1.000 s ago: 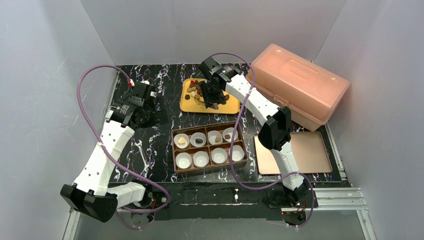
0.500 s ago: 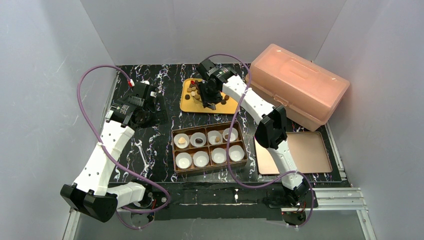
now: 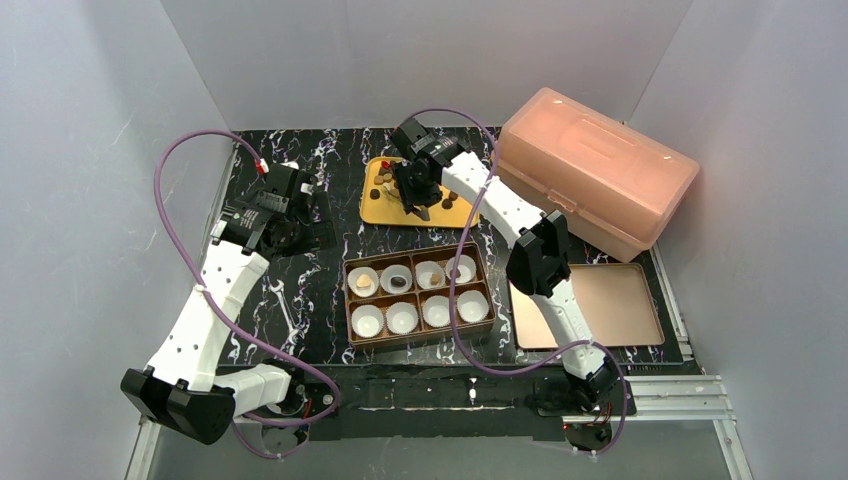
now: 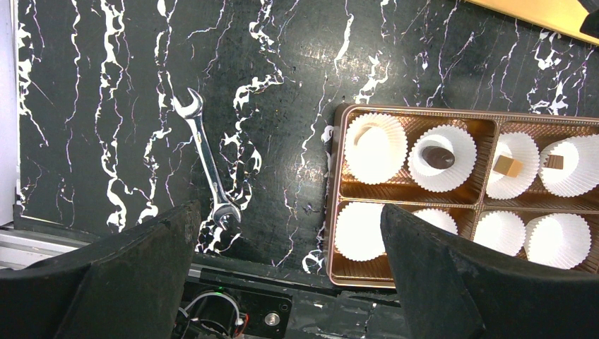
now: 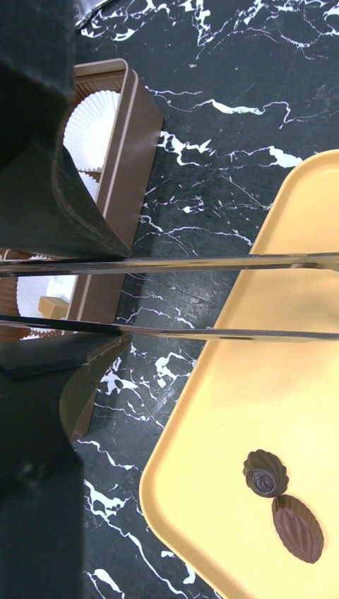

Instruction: Pack the chocolate

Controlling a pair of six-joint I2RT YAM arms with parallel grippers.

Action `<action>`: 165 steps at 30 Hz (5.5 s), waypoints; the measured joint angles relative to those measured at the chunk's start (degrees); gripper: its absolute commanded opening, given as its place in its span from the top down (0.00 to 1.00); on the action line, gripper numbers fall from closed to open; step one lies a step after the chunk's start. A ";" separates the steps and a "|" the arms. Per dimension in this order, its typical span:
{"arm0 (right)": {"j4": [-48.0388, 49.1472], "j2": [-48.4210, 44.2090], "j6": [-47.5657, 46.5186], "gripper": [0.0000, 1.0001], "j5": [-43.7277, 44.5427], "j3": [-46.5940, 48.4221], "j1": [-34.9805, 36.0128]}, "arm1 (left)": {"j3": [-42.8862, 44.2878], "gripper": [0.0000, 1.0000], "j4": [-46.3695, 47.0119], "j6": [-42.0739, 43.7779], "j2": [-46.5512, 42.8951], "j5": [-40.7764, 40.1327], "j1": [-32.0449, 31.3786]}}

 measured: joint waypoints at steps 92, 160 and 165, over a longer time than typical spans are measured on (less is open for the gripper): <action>-1.22 -37.75 7.34 0.68 -6.45 -38.21 27.45 | 2.05 0.00 -2.80 -0.46 -0.07 -3.41 0.00; -3.67 -28.30 0.94 0.54 4.87 -26.47 -1.40 | 2.05 0.01 -2.71 0.48 -0.85 -4.59 0.72; -3.30 -25.14 0.22 0.54 4.81 -24.92 -4.44 | 2.05 0.00 -2.69 0.48 -0.85 -4.55 0.72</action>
